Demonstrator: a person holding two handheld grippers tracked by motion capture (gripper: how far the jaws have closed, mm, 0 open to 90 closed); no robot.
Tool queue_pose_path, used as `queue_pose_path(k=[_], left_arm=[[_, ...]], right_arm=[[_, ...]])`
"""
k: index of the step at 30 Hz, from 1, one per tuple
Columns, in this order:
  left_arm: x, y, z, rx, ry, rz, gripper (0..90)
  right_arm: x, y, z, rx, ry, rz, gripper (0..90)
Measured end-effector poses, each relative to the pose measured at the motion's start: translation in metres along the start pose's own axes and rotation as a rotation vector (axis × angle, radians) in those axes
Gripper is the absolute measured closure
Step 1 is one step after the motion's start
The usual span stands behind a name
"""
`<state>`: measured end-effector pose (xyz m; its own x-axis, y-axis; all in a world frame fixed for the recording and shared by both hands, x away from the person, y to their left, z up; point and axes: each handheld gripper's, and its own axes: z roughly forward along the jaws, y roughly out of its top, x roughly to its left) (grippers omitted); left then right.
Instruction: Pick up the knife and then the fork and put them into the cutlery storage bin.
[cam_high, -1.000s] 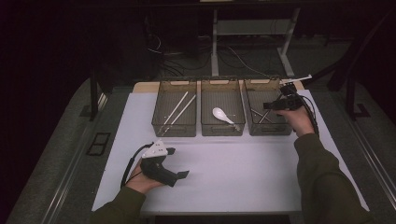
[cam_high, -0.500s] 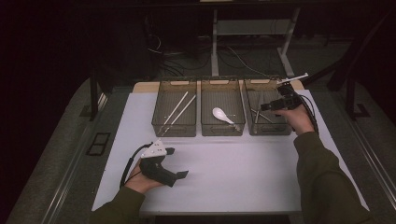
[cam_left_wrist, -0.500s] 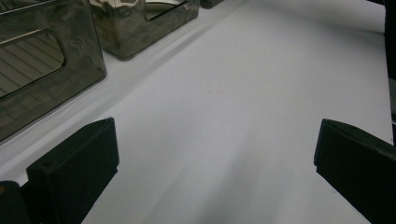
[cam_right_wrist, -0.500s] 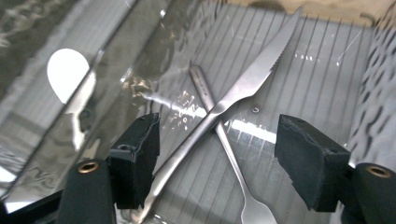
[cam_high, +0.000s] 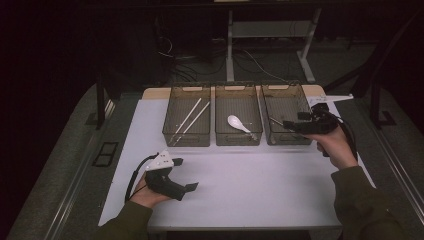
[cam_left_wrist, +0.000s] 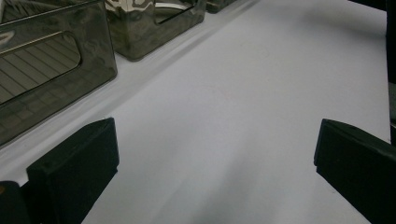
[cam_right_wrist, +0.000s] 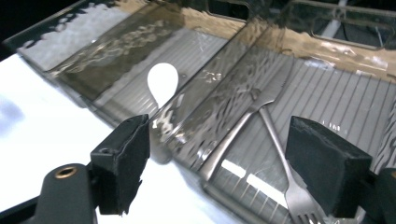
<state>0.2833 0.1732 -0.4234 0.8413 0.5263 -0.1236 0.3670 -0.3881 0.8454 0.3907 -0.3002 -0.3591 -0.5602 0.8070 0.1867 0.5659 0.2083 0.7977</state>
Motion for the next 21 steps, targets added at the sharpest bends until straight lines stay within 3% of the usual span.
queue_pose_path(k=[16, 21], left_arm=[[-0.002, 0.0, 0.002, 0.001, -0.008, 0.003, 0.0], [-0.001, 0.0, 0.002, 0.004, -0.014, 0.016, 0.0]], right_arm=[[0.029, -0.05, -0.033, -0.126, 0.027, -0.047, 17.8], [0.037, -0.071, -0.036, -0.131, 0.035, -0.057, 15.6]])
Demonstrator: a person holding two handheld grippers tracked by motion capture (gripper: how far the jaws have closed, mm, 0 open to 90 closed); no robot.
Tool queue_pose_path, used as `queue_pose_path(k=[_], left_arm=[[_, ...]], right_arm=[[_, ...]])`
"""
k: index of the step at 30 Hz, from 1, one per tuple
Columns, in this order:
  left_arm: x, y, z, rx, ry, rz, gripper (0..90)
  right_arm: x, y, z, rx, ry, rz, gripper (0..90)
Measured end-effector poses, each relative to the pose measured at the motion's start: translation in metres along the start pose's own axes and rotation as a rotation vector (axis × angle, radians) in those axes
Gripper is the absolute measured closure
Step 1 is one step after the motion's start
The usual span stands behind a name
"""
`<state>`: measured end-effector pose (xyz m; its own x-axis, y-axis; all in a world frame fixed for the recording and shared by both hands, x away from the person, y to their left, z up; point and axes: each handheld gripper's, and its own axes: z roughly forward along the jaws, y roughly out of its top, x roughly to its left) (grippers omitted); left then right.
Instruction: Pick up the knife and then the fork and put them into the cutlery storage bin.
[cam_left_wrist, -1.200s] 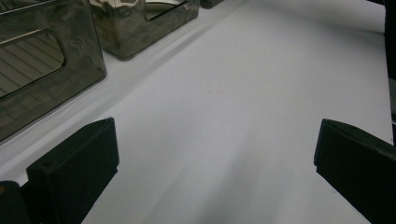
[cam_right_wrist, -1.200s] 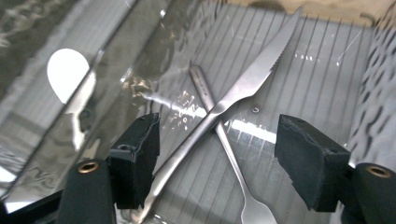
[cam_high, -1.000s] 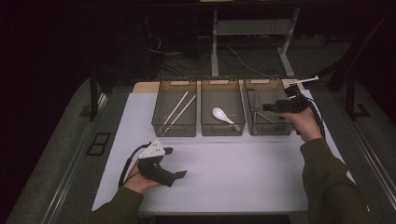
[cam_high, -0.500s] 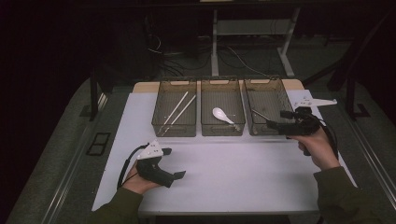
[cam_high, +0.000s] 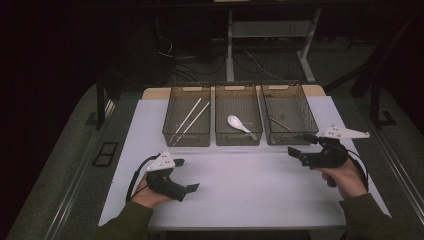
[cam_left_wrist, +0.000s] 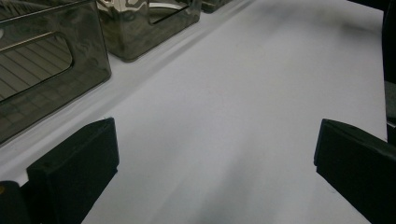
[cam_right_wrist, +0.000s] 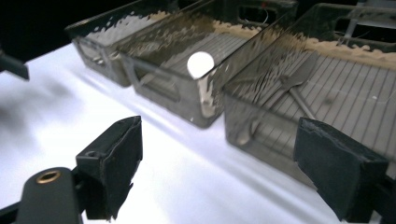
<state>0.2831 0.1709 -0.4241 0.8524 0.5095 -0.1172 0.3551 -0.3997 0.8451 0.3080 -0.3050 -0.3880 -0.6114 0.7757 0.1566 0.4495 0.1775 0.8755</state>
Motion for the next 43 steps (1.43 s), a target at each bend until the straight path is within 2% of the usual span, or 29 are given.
queue_pose_path(k=[8, 11, 20, 27, 43], left_arm=[[-0.001, 0.0, -0.001, -0.007, -0.007, 0.0, 0.0], [-0.001, 0.0, 0.0, -0.006, -0.008, 0.002, 0.0], [-0.003, 0.001, -0.001, -0.013, -0.012, 0.006, 0.0], [-0.003, 0.001, -0.001, -0.016, -0.014, 0.006, 0.0], [-0.004, 0.001, -0.001, -0.02, -0.011, 0.008, 0.0]], right_arm=[[0.013, -0.027, -0.007, -0.023, 0.023, -0.013, 14.4], [0.017, -0.037, -0.009, -0.012, 0.016, -0.019, 14.1], [0.024, -0.061, -0.014, 0.025, 0.041, -0.023, 14.1], [0.026, -0.068, -0.015, 0.033, 0.062, -0.024, 14.0], [0.026, -0.068, -0.016, 0.037, 0.062, -0.037, 14.0]])
